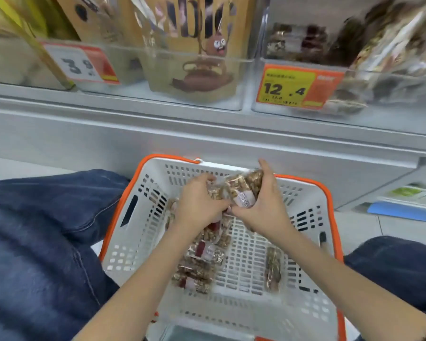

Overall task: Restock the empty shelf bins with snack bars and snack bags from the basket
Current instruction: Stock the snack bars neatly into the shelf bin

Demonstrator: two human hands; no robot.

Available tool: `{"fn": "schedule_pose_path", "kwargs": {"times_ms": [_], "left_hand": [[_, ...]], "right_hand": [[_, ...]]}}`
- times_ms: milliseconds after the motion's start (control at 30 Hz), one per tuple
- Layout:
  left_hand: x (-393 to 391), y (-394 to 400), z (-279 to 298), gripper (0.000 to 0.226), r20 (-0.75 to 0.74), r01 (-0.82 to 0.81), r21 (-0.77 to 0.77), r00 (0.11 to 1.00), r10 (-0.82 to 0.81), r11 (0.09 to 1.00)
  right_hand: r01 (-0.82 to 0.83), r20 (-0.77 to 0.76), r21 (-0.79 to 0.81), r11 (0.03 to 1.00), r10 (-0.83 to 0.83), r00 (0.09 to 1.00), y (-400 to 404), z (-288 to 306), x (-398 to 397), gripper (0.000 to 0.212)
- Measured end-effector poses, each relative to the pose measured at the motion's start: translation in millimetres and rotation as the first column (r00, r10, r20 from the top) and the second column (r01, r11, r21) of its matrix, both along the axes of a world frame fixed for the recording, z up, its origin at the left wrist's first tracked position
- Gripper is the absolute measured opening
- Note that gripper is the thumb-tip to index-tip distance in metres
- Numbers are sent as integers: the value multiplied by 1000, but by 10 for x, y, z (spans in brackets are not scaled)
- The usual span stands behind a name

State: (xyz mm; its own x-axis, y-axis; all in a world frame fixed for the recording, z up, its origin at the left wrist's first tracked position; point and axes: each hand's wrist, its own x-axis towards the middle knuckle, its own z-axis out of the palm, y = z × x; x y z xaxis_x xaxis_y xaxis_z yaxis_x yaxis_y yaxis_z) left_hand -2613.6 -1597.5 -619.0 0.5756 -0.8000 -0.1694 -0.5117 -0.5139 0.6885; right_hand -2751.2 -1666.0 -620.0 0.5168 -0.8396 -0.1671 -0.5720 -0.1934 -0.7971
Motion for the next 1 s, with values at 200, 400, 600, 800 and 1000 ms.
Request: {"fn": "schedule_pose_path", "kwargs": {"times_ms": [200, 400, 600, 800, 1000], "left_hand": [[-445, -585, 1531, 33, 33, 117, -359, 993, -113, 926], [-797, -1530, 2428, 23, -284, 90, -461, 927, -243, 883], [-841, -2432, 2322, 58, -516, -126, -398, 850, -108, 908], [-944, -2908, 2253, 75, -126, 34, -452, 987, -102, 891], [-968, -2935, 2074, 85, 293, 395, -173, 895, -335, 902]], "right_hand": [[230, 298, -237, 944, -154, 942, -478, 1297, -461, 118], [480, 475, -344, 807, -291, 830, -1131, 2040, -895, 114], [540, 471, -362, 760, -350, 810, -1805, 2128, -915, 106], [335, 60, -627, 704, -385, 921, -2319, 1858, -1021, 79], [168, -270, -497, 851, -335, 903, -2347, 1748, -1032, 64]]}}
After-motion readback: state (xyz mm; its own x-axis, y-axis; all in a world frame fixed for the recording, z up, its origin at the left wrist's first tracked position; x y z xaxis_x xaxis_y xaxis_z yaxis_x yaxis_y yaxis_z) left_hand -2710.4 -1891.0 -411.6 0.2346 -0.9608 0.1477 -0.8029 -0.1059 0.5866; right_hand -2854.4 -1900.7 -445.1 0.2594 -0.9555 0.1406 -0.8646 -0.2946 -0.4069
